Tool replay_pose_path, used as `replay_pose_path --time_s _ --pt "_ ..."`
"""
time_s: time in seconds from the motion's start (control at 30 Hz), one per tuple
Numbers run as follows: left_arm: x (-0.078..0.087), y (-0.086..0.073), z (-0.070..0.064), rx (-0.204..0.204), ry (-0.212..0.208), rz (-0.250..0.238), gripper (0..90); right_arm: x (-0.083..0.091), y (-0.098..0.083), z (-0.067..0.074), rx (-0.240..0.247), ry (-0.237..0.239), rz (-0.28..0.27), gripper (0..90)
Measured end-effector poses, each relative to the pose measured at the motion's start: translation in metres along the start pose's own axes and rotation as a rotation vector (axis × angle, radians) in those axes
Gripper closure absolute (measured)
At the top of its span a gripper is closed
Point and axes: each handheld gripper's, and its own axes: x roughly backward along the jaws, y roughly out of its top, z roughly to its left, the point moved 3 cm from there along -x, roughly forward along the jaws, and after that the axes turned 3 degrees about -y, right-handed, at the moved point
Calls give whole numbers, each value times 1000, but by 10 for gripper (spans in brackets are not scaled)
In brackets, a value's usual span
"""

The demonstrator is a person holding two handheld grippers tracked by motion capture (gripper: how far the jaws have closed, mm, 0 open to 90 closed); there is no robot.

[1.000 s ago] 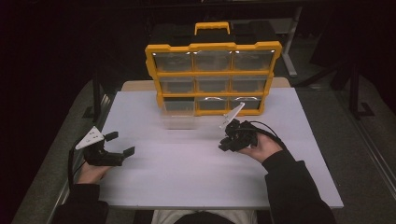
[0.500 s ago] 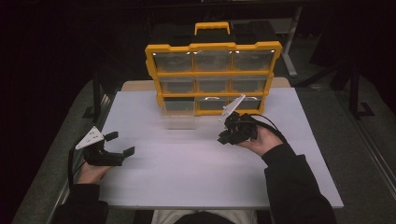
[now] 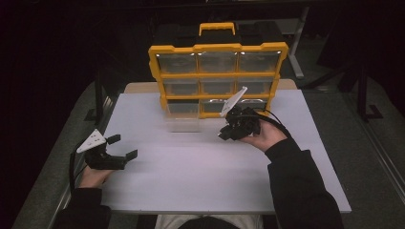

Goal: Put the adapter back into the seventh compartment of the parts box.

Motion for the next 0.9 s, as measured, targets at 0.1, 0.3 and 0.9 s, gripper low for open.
replay_pose_path --time_s 0.1,0.3,0.9 --pt "0 0 0 2 0 -1 0 2 6 -1 7 -3 1 747" --pt "0 0 0 -1 -3 -1 0 5 14 -4 16 -8 4 747" --pt "0 1 0 -1 -6 -5 0 4 34 -17 34 -19 8 747"
